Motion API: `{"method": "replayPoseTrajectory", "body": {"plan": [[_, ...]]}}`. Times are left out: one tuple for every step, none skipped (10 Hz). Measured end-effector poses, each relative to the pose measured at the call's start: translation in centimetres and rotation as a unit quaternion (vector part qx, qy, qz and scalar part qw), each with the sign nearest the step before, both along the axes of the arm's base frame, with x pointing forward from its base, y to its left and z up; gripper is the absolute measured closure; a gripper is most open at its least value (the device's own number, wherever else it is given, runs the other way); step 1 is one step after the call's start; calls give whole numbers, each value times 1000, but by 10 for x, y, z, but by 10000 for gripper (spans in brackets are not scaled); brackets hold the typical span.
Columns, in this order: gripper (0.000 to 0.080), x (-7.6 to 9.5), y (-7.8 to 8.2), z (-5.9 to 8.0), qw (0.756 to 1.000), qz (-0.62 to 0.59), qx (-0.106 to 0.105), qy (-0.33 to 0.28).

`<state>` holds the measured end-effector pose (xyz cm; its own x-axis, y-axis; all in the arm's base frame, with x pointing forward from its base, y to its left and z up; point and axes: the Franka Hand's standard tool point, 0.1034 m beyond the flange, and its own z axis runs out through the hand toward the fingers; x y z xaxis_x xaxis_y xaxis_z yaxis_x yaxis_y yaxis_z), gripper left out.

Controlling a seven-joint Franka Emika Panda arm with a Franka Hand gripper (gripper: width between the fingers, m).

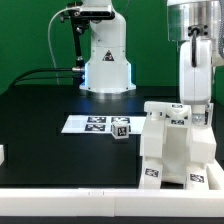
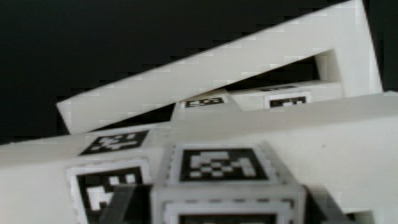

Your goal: Assemble chair

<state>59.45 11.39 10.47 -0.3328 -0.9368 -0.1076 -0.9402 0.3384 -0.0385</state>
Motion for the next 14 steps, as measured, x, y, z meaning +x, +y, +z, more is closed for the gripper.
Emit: {"method": "replayPoseTrajectory", "body": {"plan": [[371,0,0,0,1000,2,0,0],[239,0,0,0,1000,16,-2,0],[239,-2,3,2,996,85,-4,7],[169,2,6,9,990,141,-1,7],[155,5,9,12,981,195,-4,-2],[155,4,10,12,966,258,-10,-7],[151,4,9,11,959,282,-12,-9],[151,4,9,11,952,304,-13,-11],[151,4,8,10,927,375,-22,-14],[151,2,5,8,885,463,-35,-13],[151,1,2,6,824,565,-45,-16],[151,1,1,5,777,627,-51,-21],[151,-2,1,2,761,646,-52,-22],[151,-1,1,2,772,633,-52,-21]]}}
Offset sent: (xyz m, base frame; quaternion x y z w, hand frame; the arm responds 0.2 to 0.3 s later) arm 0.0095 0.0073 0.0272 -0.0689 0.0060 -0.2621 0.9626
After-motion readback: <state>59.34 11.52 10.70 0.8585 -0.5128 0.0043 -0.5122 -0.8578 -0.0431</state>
